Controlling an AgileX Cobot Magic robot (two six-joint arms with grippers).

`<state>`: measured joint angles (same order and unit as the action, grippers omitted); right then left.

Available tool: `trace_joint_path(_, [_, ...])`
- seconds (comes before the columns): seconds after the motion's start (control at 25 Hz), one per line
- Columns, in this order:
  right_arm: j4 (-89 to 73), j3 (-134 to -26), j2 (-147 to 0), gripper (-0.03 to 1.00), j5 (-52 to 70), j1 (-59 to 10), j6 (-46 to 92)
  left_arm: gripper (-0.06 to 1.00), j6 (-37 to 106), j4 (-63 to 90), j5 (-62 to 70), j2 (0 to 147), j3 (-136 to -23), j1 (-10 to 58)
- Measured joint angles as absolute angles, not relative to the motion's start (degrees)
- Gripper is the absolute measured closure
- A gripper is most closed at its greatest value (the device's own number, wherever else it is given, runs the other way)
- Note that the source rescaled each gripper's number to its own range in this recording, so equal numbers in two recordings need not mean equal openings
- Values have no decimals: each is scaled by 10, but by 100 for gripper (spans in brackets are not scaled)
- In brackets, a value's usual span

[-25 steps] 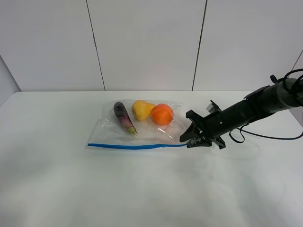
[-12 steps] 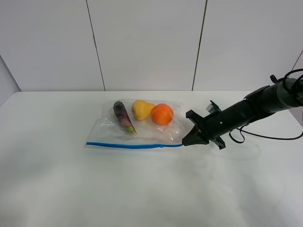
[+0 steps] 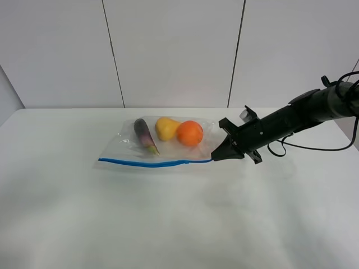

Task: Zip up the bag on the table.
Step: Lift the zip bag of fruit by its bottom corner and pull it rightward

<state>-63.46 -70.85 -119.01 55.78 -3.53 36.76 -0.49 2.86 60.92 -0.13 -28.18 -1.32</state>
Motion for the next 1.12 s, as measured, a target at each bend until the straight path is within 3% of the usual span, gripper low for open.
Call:
trace_joint_path(0.44, [-598, -812, -1190, 97, 610, -35, 332, -6, -5, 29, 609, -1, -282, -13])
trace_joint_path(1.12, [-580, -817, -1190, 97, 615, -35, 312, -6, -5, 29, 609, -1, -282, -13])
